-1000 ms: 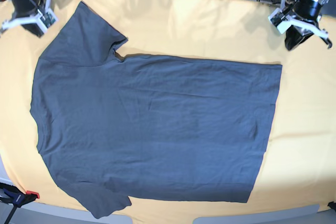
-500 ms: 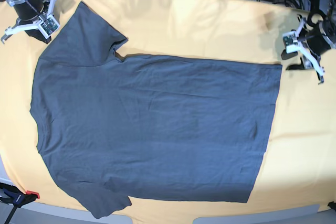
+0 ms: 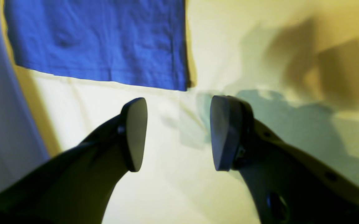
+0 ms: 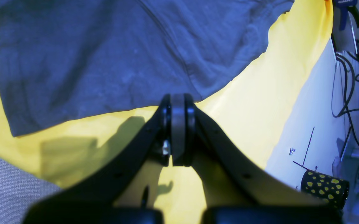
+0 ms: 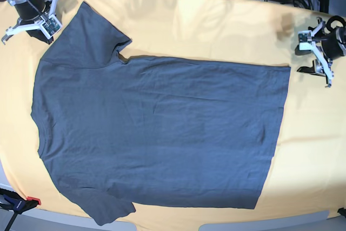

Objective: Fold the T-shirt properly
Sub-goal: 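Move both grippers down to the shoulder corners of the grey T-shirt, then close both grippers on the shirt's shoulder edges, then pull both grippers back, dragging the shirt toward the robot, then release the shirt and reposition both grippers along the shoulder edge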

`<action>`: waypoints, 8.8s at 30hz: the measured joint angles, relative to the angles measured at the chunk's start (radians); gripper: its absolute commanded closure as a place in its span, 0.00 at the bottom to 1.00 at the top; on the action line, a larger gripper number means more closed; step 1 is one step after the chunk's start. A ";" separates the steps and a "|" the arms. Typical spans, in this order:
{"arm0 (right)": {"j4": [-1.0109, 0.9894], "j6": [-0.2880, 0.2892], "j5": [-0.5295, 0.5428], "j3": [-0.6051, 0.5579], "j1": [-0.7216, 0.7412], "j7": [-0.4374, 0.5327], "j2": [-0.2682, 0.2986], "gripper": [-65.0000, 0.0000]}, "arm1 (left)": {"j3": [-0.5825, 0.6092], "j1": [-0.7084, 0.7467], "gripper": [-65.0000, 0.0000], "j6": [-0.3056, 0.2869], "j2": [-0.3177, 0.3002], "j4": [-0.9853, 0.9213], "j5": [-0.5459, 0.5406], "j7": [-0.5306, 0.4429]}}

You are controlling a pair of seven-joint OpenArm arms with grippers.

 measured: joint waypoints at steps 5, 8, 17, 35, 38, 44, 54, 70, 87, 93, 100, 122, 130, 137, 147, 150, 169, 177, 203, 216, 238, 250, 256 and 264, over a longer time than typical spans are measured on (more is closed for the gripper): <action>0.000 0.000 0.000 0.000 0.002 -0.002 0.000 1.00 | 0.176 -0.143 0.49 0.012 0.007 -0.047 0.023 0.000; 0.000 0.000 0.000 0.000 0.002 -0.012 0.000 1.00 | 0.283 -0.264 0.49 0.015 0.024 -0.087 0.034 0.000; 0.000 0.000 0.000 0.000 0.002 -0.018 0.000 1.00 | 0.568 -0.546 0.49 0.044 0.072 -0.150 0.043 -0.008; 0.000 0.041 0.003 0.000 0.002 -0.029 0.000 0.42 | 0.761 -0.796 1.00 0.021 0.120 -0.222 -0.077 0.113; -0.041 0.065 0.053 0.000 0.017 0.031 -0.001 0.42 | 0.761 -0.805 1.00 0.018 0.121 -0.222 -0.096 0.122; -0.180 0.117 0.067 0.000 0.155 0.039 0.003 0.42 | 0.763 -0.812 1.00 0.017 0.122 -0.214 -0.101 0.124; -0.372 0.223 0.197 -0.003 0.319 0.050 0.014 0.42 | 0.763 -0.812 1.00 0.018 0.122 -0.214 -0.142 0.135; -0.583 0.051 -0.028 -0.226 0.476 0.121 0.014 0.47 | 0.763 -0.812 1.00 0.018 0.122 -0.214 -0.145 0.135; -0.560 0.142 0.122 -0.227 0.473 -0.024 0.079 1.00 | 0.763 -0.818 1.00 0.014 0.109 -0.214 -0.145 0.131; -0.445 0.161 0.177 -0.164 0.422 -0.082 0.117 1.00 | 0.765 -0.842 1.00 0.016 0.051 -0.167 -0.171 0.126; -0.380 0.234 0.296 -0.026 0.359 -0.098 0.131 1.00 | 0.765 -0.843 1.00 0.014 -0.008 -0.048 -0.224 0.135; -0.206 0.276 0.410 0.098 0.188 -0.172 0.216 1.00 | 0.765 -0.843 1.00 -0.088 -0.214 0.116 -0.381 0.138; -0.132 0.276 0.420 0.201 0.014 -0.170 0.216 1.00 | 0.764 -0.843 1.00 -0.282 -0.257 0.186 -0.457 0.143; -0.112 0.311 0.464 0.286 -0.113 -0.173 0.214 1.00 | 0.765 -0.842 1.00 -0.304 -0.300 0.197 -0.564 0.154; -0.046 0.317 0.463 0.307 -0.238 -0.221 0.216 1.00 | 0.764 -0.842 1.00 -0.304 -0.323 0.403 -0.694 0.273; -0.039 0.316 0.463 0.307 -0.259 -0.241 0.216 1.00 | 0.764 -0.842 1.00 -0.305 -0.323 0.443 -0.785 0.407; -0.181 0.197 0.430 0.283 -0.041 0.058 0.316 1.00 | 0.765 -0.840 1.00 -0.113 -0.206 0.245 -0.627 0.456; -0.359 0.189 0.387 -0.016 0.297 0.058 0.307 1.00 | 0.765 -0.845 1.00 0.005 -0.100 0.155 -0.492 0.406; -0.668 0.134 0.332 -0.376 0.846 0.091 0.299 1.00 | 0.765 -0.892 1.00 0.095 0.057 -0.010 -0.353 0.277; -0.669 0.054 0.278 -0.403 0.897 0.091 0.250 1.00 | 0.766 -0.939 1.00 0.096 0.093 -0.018 -0.335 0.254; -0.569 0.269 0.789 -0.402 0.986 -0.271 0.266 0.31 | 0.766 -0.951 0.32 -0.314 -0.099 0.123 -0.543 0.367; -0.569 0.246 0.668 -0.402 0.986 -0.326 0.314 0.31 | 0.766 -0.798 0.32 -0.296 -0.060 0.074 -0.337 0.352; -0.569 0.154 0.665 -0.402 0.986 -0.318 0.390 0.31 | 0.766 -0.798 0.32 -0.272 -0.060 0.042 -0.288 0.307; -0.569 0.141 0.663 -0.402 0.988 -0.319 0.399 0.31 | 0.764 -0.801 0.32 -0.184 0.016 -0.084 -0.214 0.237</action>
